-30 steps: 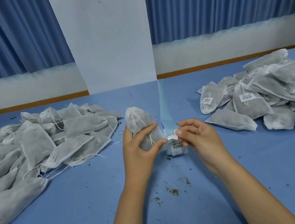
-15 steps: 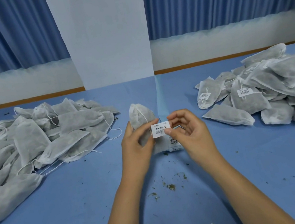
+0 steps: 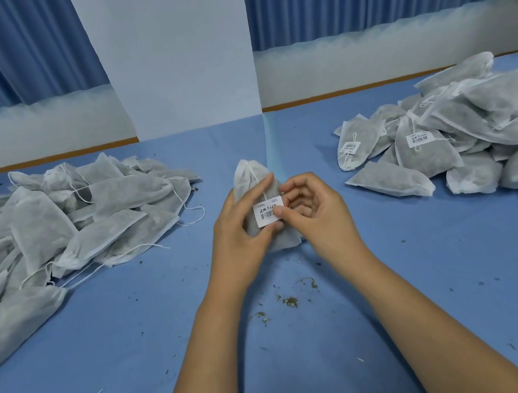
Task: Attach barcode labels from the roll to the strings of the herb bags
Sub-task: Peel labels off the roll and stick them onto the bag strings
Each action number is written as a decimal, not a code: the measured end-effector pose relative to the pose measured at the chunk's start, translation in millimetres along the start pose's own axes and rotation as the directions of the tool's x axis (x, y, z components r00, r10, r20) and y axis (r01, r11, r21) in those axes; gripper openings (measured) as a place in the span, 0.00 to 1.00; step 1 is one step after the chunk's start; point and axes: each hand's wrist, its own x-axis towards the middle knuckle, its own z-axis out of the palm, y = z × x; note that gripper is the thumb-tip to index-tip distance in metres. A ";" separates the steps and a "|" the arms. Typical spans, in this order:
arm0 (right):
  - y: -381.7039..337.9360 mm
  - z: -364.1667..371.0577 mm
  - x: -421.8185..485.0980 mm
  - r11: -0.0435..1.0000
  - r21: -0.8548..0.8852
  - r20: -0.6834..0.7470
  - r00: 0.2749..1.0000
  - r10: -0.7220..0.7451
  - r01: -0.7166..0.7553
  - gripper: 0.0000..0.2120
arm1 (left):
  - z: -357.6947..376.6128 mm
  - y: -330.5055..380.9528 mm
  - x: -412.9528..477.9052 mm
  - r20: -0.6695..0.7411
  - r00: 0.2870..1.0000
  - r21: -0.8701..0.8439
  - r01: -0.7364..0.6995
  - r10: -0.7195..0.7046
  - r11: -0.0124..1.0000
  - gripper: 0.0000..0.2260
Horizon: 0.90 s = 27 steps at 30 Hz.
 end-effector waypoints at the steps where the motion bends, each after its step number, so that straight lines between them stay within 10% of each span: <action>1: 0.0 0.7 0.5 1.000 -0.003 -0.007 1.000 -0.004 0.004 0.15 | -0.3 -0.1 0.3 -0.002 1.000 0.001 0.000 0.000 1.000 0.29; 17: 2.3 0.3 -1.6 0.950 -0.311 -0.150 0.985 -0.089 0.039 0.16 | -1.0 0.3 1.4 -0.004 0.998 -0.044 -0.061 0.061 0.997 0.26; 27: -3.9 -1.3 -1.8 0.986 0.145 -0.081 0.992 0.100 -0.088 0.07 | 2.3 -1.6 5.4 -0.167 0.971 -0.259 0.124 -0.171 0.958 0.19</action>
